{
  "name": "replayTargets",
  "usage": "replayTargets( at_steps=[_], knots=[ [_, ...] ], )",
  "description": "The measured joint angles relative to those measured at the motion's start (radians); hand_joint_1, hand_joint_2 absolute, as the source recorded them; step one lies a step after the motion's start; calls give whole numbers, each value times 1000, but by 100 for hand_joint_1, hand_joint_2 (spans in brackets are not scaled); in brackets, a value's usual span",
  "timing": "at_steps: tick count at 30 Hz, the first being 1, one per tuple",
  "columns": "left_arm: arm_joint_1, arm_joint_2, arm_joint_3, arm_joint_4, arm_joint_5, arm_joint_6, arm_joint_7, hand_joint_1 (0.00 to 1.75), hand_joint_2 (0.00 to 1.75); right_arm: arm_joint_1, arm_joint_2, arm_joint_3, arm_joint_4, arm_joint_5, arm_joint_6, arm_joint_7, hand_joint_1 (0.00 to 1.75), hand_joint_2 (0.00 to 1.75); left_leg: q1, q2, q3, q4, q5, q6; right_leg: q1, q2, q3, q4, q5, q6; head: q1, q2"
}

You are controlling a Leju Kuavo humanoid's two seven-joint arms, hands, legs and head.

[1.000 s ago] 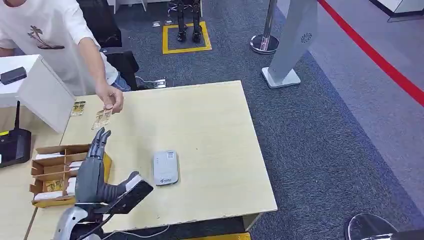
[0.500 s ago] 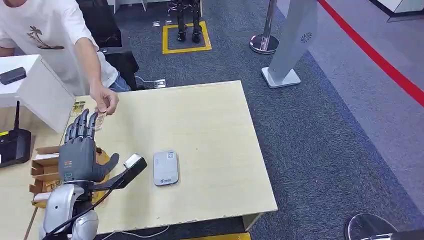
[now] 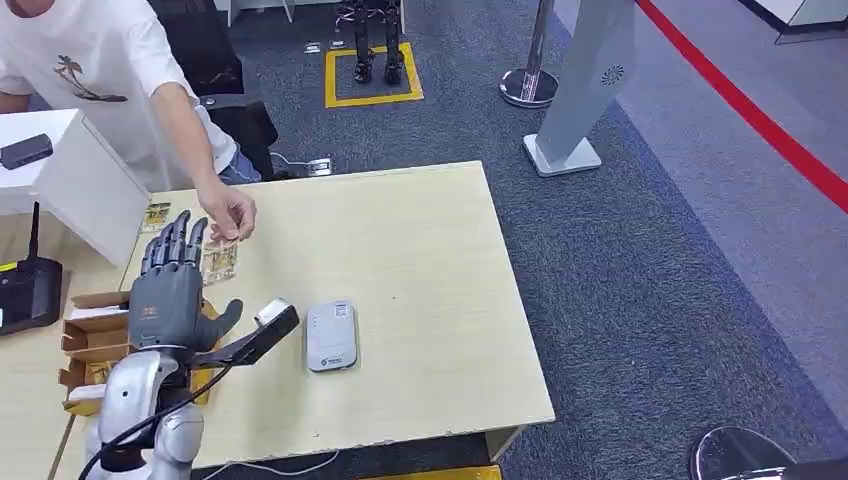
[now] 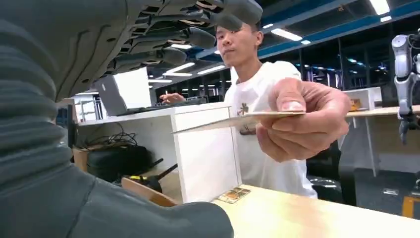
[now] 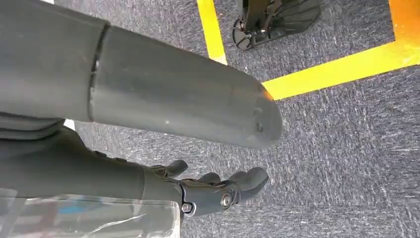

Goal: Pass the card to the sensor for recognition and then transmit it.

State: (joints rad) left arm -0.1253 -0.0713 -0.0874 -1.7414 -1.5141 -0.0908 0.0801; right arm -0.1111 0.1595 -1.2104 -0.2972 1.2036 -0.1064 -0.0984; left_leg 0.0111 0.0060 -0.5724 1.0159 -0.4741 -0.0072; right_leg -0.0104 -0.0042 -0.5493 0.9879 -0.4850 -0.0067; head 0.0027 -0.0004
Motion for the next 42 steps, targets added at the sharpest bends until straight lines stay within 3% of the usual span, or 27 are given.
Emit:
replayTargets(
  at_steps=[1,2,42],
  knots=[
    [-2,0,0,4,-3,-1,0,12,175,0,0,0,0,0,0,1,0,175,0,0,0,0,0,0,0,0,0,0,0,0,0,0],
    [-4,0,0,7,-6,-3,0,175,175,0,0,0,0,0,0,1,0,175,0,0,0,0,0,0,0,0,0,0,0,0,0,0],
    [-36,0,-26,88,-45,-4,8,175,175,0,1,0,3,8,-5,2,0,175,0,0,0,0,0,0,0,0,0,0,0,0,0,0]
  ],
)
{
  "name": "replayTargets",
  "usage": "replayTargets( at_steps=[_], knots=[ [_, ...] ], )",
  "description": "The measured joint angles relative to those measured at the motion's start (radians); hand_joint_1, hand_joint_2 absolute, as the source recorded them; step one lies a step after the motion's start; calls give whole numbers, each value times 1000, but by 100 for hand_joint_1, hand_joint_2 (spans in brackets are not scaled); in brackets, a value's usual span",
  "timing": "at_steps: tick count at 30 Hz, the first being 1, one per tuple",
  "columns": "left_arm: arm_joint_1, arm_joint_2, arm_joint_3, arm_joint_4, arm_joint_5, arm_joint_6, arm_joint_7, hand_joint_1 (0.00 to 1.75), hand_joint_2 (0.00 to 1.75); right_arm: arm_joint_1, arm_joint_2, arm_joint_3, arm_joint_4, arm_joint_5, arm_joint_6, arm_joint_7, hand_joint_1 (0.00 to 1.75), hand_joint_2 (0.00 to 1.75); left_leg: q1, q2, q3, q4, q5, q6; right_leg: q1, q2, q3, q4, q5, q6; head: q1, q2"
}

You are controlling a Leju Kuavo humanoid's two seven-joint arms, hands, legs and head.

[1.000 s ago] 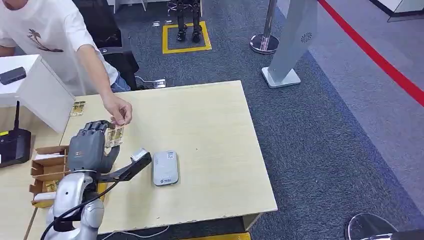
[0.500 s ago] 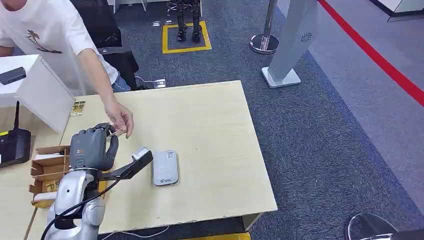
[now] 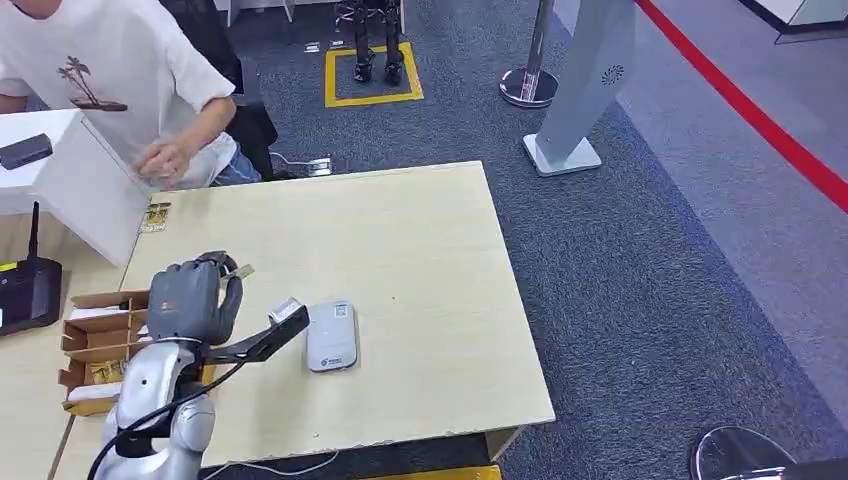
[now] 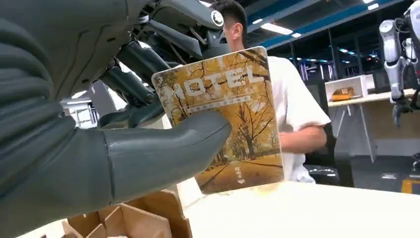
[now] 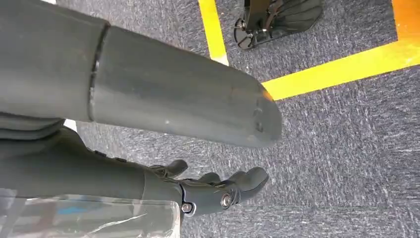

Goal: Pass the card to the sensor for recognition and then transmit it.

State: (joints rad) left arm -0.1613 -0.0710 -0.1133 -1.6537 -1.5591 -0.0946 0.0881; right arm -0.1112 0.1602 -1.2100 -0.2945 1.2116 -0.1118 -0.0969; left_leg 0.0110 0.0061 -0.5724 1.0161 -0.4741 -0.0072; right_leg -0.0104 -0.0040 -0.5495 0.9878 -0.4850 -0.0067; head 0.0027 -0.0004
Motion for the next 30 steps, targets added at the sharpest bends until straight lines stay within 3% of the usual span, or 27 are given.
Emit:
replayTargets(
  at_steps=[12,18,30],
  knots=[
    [-4,18,-159,187,-11,132,34,175,175,-2,0,15,6,18,11,-15,0,175,0,0,0,0,0,0,0,0,0,0,0,0,0,0],
    [2,11,-204,291,-12,153,16,175,175,-3,2,22,9,24,11,-14,0,175,0,0,0,0,0,0,0,0,0,0,0,0,0,0],
    [15,-10,-218,386,-12,162,-10,175,175,-3,2,23,11,27,11,-12,0,175,0,0,0,0,0,0,0,0,0,0,0,0,0,0]
  ],
)
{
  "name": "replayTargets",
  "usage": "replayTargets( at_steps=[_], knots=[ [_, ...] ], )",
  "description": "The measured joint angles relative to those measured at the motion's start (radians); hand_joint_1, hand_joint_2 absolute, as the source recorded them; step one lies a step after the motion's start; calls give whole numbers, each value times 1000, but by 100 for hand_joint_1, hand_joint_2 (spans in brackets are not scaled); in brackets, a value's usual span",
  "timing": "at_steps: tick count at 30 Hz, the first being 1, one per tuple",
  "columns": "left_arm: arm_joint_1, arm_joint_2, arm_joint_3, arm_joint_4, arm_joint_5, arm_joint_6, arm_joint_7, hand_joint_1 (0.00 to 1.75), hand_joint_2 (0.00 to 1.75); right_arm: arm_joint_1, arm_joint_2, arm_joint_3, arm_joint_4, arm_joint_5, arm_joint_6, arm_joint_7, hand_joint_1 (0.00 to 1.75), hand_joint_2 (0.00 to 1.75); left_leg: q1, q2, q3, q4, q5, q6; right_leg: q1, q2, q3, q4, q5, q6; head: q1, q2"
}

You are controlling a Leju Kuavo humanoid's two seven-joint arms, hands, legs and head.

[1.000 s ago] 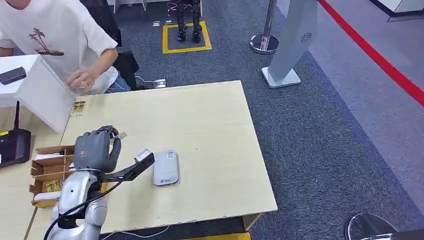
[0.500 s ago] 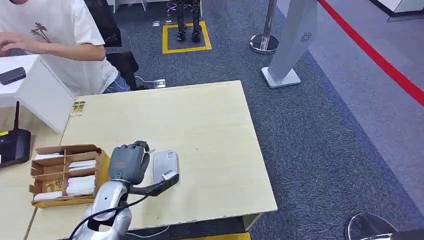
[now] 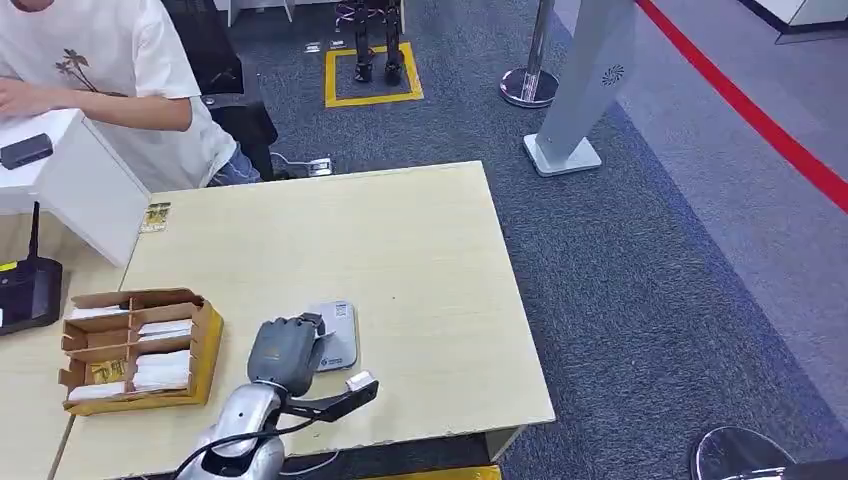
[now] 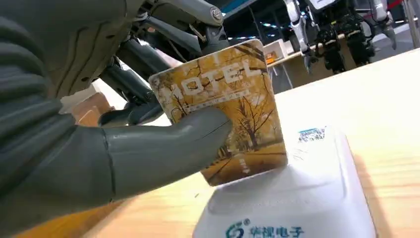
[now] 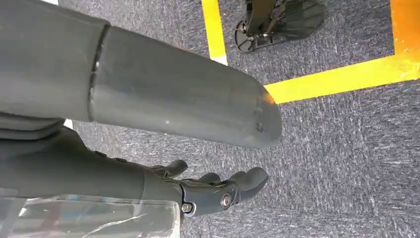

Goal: Pass the card to the sensor for recognition and then transmit it.

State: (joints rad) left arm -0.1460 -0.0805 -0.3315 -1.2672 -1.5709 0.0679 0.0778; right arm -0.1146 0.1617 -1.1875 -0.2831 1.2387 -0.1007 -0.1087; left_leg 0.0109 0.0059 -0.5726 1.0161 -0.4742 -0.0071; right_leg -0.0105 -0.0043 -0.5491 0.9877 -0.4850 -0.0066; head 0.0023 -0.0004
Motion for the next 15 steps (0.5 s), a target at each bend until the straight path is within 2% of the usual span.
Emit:
replayTargets(
  at_steps=[15],
  knots=[
    [0,-8,0,23,1,1,-18,175,175,0,0,0,0,-3,-2,-6,0,175,0,0,0,0,0,0,0,0,1,0,0,0,0,0]
  ],
)
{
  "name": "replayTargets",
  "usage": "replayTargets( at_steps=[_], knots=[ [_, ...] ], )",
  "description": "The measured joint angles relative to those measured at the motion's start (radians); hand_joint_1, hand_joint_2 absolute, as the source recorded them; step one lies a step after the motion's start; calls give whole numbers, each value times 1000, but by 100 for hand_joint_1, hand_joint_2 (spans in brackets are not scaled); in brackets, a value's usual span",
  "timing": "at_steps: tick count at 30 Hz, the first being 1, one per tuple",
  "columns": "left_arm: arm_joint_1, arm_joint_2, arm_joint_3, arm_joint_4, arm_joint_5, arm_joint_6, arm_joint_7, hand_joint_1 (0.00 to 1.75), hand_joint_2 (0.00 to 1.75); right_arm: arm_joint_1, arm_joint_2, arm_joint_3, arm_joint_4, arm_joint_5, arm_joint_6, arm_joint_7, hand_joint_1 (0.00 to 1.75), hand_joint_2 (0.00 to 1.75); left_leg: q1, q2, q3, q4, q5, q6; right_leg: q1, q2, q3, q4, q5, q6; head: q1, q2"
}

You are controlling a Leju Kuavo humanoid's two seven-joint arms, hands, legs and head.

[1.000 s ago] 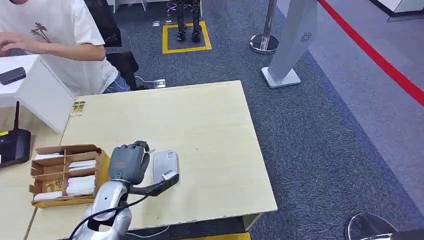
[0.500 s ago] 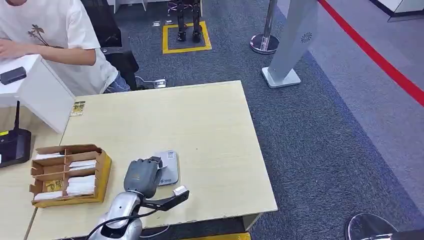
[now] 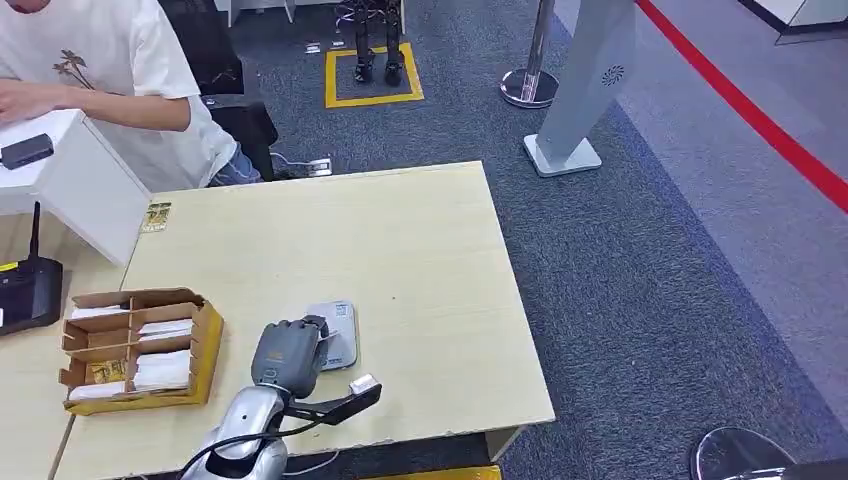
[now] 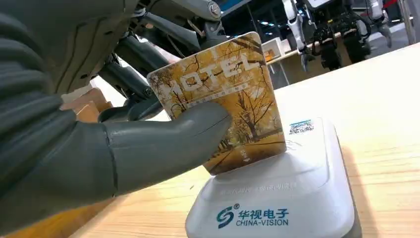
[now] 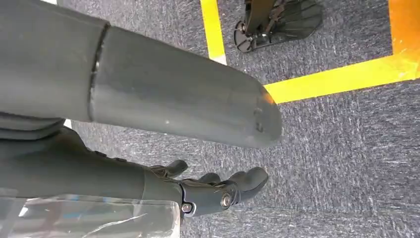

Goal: Pass the card to the sensor for recognition and then transmit it.

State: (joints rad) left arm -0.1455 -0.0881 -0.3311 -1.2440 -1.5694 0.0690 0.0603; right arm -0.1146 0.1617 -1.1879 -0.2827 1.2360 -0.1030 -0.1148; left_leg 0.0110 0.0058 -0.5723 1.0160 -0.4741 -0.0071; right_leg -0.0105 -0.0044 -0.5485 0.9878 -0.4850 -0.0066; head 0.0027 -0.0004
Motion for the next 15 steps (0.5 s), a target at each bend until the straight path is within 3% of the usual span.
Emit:
replayTargets(
  at_steps=[11,15],
  knots=[
    [-2,0,47,-44,41,-15,-9,175,175,0,0,0,0,-6,0,0,0,175,0,0,0,0,0,0,0,0,0,0,0,0,0,0],
    [-15,-2,112,-121,63,-28,-1,175,175,1,0,0,0,-6,0,4,0,175,0,0,0,0,0,0,0,0,-1,0,0,0,0,0]
  ],
)
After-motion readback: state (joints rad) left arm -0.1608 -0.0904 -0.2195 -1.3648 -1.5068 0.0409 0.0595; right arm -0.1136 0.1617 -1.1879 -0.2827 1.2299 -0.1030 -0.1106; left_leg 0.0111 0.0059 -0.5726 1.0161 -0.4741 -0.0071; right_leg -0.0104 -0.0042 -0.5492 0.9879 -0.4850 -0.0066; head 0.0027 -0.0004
